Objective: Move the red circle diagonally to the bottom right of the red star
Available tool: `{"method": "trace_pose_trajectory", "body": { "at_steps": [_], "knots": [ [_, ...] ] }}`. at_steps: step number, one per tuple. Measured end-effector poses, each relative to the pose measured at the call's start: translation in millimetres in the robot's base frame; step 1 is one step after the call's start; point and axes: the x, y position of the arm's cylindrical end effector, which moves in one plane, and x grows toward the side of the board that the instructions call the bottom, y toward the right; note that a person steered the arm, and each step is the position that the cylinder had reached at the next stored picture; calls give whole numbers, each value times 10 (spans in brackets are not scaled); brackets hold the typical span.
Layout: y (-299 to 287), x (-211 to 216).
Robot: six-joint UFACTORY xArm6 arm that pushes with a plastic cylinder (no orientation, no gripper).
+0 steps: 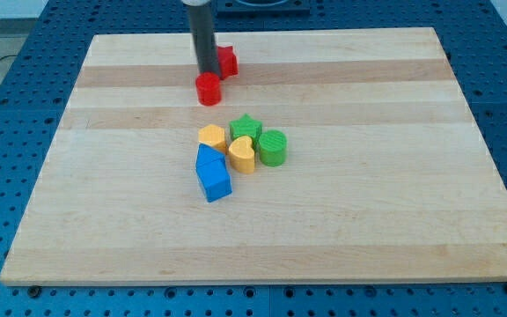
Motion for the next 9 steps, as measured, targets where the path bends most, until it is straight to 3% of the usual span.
{"method": "trace_pose_trajectory", "body": {
  "at_steps": [1,2,4,6,7,9],
  "knots": [
    [574,383],
    [763,446],
    [316,76],
    [-582,56],
    [-578,221],
    [790,485]
  ]
}}
